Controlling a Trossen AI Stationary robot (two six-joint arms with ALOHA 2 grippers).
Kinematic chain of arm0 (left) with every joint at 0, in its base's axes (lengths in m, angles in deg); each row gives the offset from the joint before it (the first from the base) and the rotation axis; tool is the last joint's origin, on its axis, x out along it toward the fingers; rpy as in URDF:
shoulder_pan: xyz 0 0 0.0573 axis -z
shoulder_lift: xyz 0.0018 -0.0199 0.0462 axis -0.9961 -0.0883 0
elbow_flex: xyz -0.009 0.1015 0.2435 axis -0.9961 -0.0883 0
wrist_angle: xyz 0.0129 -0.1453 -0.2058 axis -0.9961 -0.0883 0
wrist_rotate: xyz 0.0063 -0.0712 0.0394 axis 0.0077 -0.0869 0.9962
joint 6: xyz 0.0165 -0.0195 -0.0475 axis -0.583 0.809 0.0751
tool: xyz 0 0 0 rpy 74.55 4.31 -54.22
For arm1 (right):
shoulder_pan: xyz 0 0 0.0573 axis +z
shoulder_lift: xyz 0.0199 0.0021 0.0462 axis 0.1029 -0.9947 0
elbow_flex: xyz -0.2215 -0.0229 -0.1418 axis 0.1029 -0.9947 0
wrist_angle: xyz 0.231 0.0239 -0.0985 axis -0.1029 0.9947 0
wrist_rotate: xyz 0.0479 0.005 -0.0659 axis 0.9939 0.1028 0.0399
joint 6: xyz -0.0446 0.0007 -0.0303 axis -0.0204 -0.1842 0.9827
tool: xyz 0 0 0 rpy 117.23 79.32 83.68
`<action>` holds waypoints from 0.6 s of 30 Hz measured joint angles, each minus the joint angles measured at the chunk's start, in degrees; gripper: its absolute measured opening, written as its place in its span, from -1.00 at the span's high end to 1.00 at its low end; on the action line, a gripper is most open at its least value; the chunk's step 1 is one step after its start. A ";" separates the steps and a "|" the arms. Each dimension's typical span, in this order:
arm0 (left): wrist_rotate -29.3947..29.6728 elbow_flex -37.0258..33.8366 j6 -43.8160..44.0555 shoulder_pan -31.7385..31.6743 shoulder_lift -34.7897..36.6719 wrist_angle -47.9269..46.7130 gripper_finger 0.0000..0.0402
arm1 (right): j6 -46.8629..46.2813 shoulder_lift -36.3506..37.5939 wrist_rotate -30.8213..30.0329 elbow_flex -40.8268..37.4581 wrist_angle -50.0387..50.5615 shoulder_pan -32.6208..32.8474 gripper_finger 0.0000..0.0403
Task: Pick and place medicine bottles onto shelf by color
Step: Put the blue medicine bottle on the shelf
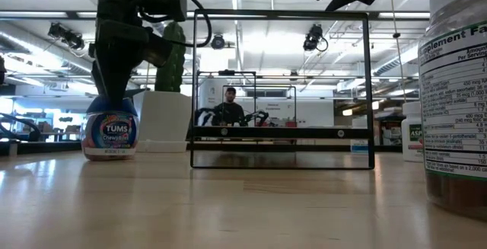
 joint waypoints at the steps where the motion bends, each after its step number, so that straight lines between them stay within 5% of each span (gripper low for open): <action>1: 0.06 -0.02 0.00 0.00 0.00 -0.01 -0.51 | 0.00 0.00 0.00 0.00 0.01 0.00 -0.11; 11: 0.35 0.85 -0.84 -0.51 -0.07 -0.22 0.08 | 0.00 0.13 0.00 -0.02 0.04 0.00 -0.11; 18: 1.66 11.67 -8.34 -2.86 -0.07 -0.28 0.08 | -0.24 1.24 -0.01 -0.04 0.09 -0.33 -0.11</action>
